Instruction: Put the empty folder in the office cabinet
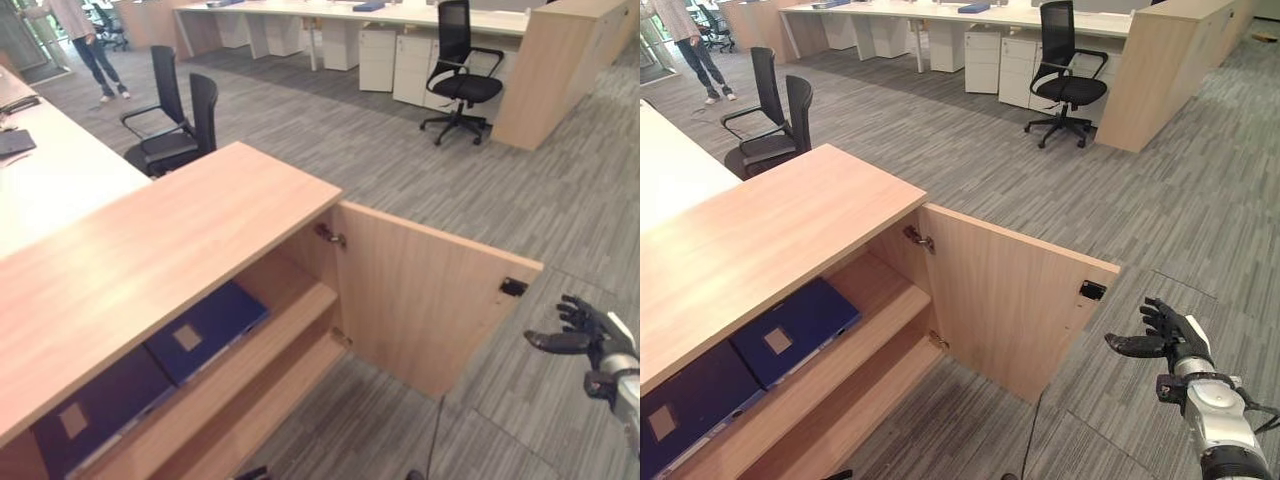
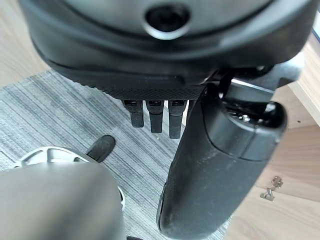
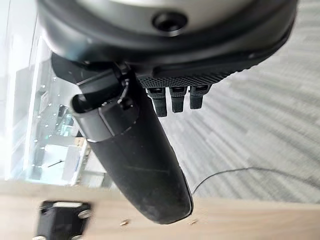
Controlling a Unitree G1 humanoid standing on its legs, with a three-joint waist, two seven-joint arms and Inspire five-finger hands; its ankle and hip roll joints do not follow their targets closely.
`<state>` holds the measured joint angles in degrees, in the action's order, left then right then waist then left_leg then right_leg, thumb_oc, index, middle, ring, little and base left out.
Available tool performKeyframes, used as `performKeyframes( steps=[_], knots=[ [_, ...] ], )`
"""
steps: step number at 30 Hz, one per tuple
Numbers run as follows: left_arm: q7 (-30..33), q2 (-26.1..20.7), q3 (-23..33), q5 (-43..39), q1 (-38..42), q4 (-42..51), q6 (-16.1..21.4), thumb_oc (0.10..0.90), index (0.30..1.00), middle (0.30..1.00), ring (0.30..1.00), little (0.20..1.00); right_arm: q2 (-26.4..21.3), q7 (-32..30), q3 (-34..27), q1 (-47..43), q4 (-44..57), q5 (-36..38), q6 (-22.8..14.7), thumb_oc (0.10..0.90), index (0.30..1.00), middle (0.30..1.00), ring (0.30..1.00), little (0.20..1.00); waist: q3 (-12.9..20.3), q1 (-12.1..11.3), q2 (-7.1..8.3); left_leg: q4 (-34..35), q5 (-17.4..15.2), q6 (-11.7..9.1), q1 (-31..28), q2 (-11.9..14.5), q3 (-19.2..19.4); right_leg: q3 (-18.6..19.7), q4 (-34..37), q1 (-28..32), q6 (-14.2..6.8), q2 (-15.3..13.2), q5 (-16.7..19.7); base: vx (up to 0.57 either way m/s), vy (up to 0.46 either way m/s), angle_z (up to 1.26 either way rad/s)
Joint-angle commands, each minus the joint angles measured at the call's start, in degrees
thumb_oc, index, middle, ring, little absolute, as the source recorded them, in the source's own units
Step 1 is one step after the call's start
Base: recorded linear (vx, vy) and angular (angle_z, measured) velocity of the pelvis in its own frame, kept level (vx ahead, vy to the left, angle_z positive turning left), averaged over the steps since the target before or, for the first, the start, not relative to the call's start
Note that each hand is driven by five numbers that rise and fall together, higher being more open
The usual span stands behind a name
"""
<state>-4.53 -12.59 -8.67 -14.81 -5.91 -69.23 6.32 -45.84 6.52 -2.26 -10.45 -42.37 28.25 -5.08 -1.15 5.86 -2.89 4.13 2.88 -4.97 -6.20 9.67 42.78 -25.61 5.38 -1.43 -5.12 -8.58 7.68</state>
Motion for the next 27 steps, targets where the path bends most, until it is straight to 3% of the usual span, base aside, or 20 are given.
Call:
performKeyframes(
  steps=[1, 13, 20, 24, 25, 27],
  knots=[
    [-0.4, -2.8, 1.1, 1.3, 0.8, 0.3, 1.4, 0.800, 0.900, 0.900, 0.900, 0.900, -5.6, 0.2, 1.2, -10.2, 2.6, 4.8, -5.9, 0.800, 0.900, 0.900, 0.900, 0.900, 1.5, -0.9, 3.20, 0.5, 0.1, -2.9, -0.3, 0.9, -4.7, -2.9, -0.4, 2.2, -2.4, 0.9, -6.1, 0.00, 0.000, 0.00],
    [-0.2, -3.2, 0.6, 0.6, 0.2, -0.2, 1.1, 0.800, 0.900, 0.900, 0.900, 0.900, -3.8, 2.6, 8.6, -20.6, 3.8, 8.8, -5.5, 0.800, 0.900, 0.900, 0.900, 0.900, 2.0, -2.6, 3.24, 0.4, 0.0, -2.9, -0.4, 0.6, -5.5, -3.4, -0.4, 2.9, -2.2, 0.7, -6.2, 0.00, -0.002, 0.05],
    [0.0, -2.8, 1.1, -0.1, 0.6, 0.3, 1.1, 0.800, 0.900, 0.900, 0.900, 0.900, 1.7, 7.3, 14.9, -20.3, 11.7, 11.2, -4.2, 0.800, 0.900, 0.900, 0.900, 0.900, 2.0, -3.2, 3.43, 0.4, 0.2, -3.0, -0.4, 0.5, -5.9, -3.7, -0.5, 3.2, -1.9, 0.8, -6.3, 0.00, 0.000, 0.00],
    [0.0, -2.5, 1.4, 0.6, 1.0, 0.2, 1.1, 0.800, 0.900, 0.900, 0.900, 0.900, 3.2, 11.8, 20.7, -18.6, 18.8, 11.0, -1.9, 0.800, 0.900, 0.900, 0.900, 0.900, 1.9, -3.1, 3.53, 0.4, 0.3, -3.0, -0.3, 0.5, -5.8, -3.7, -0.5, 3.0, -1.8, 0.8, -6.3, -0.02, 0.010, -0.06],
    [-0.4, -2.5, 1.5, 1.6, 1.4, 0.3, 1.1, 0.800, 0.900, 0.900, 0.900, 0.900, 4.3, 17.6, 26.4, -16.4, 23.0, 12.3, 1.8, 0.800, 0.900, 0.900, 0.900, 0.900, 1.6, -3.4, 3.67, 0.4, 0.3, -3.1, -0.2, 0.5, -5.8, -3.7, -0.5, 3.0, -1.7, 0.9, -6.2, -0.04, 0.020, -0.05],
    [-0.9, -2.3, 1.1, 2.9, 1.5, 0.6, 1.1, 0.800, 0.900, 0.900, 0.900, 0.900, 4.2, 23.1, 33.2, -14.8, 26.9, 13.1, 5.5, 0.800, 0.900, 0.900, 0.900, 0.900, 1.4, -3.6, 3.75, 0.3, 0.4, -3.1, -0.1, 0.5, -6.0, -4.0, -0.6, 2.9, -1.6, 0.8, -6.3, -0.04, 0.020, -0.07]
  ],
)
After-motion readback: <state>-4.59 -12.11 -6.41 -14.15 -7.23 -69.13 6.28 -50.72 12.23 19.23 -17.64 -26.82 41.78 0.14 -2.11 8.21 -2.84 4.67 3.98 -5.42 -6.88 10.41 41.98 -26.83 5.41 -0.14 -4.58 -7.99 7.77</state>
